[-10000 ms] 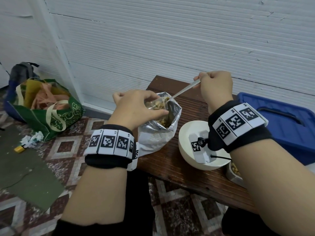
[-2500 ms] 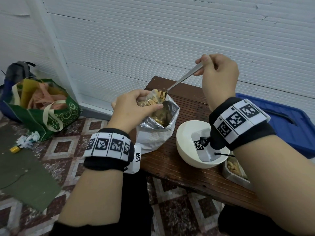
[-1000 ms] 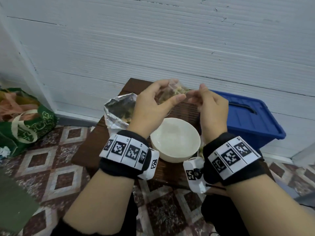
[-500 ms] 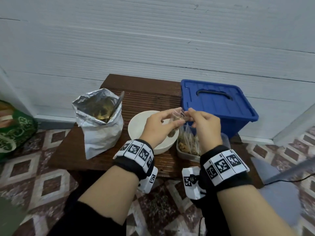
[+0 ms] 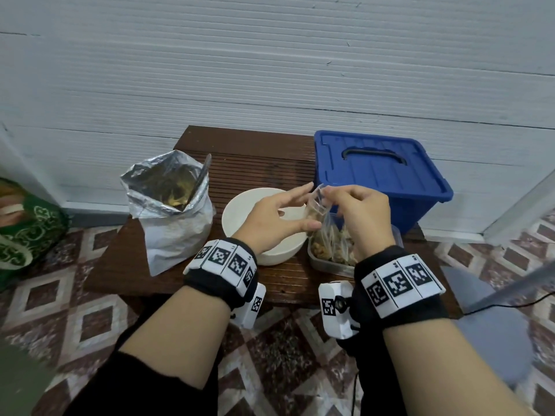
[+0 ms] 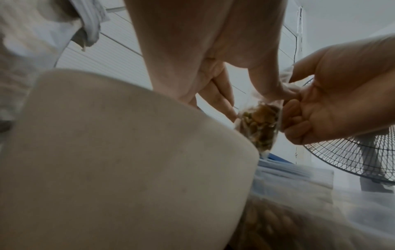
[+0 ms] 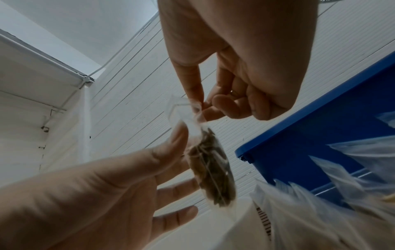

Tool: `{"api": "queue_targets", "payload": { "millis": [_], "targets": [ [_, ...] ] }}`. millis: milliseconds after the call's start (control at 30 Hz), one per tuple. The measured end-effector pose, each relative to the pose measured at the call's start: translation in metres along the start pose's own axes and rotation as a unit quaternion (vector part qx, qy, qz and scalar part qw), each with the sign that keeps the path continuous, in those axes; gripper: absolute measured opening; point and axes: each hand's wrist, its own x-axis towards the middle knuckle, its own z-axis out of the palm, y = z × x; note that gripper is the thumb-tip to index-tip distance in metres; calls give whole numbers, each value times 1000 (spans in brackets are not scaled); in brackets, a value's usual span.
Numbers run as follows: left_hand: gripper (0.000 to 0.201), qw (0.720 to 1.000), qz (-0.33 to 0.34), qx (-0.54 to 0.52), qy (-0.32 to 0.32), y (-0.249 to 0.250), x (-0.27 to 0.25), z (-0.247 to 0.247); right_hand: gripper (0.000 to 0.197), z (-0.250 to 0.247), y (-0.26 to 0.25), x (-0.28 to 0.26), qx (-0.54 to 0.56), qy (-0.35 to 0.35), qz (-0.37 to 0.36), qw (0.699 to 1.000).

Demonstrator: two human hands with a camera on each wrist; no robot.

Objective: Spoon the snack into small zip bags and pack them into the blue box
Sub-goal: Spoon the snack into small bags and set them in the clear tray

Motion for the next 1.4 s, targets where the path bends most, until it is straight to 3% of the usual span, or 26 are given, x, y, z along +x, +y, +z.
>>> {"api": "queue_targets", "payload": {
  "millis": [167,300,400,600,767,967,1167,1400],
  "targets": [
    [34,1000,10,-4,30,-2,1,1,17,-1,-3,-3,1,-25,-5,1000],
    [28,998,14,-18,63,-1,2,4,34,-2,-5,-3,-40,-37,-23,998],
    [27,996,22,-19,86,-1,2,5,36,-3,-4,-3,-119,-43,-45,991],
    [37,997,25,-4,68,1,2,10,13,-9,-4,-3,-198,-8,-95,976],
    [50,999,10,3,51,1,4,13,22,-30,-8,0,-177,32,-68,981],
    [41,999,-7,23,45,-2,8,15,33,-60,-1,2,-134,85,-28,987],
    [36,997,-15,45,61,-6,8,13,24,-63,15,1,-222,76,8,972],
    [35,994,-40,53,81,-10,10,9,28,-54,25,-2,-293,37,25,955]
  ]
}}
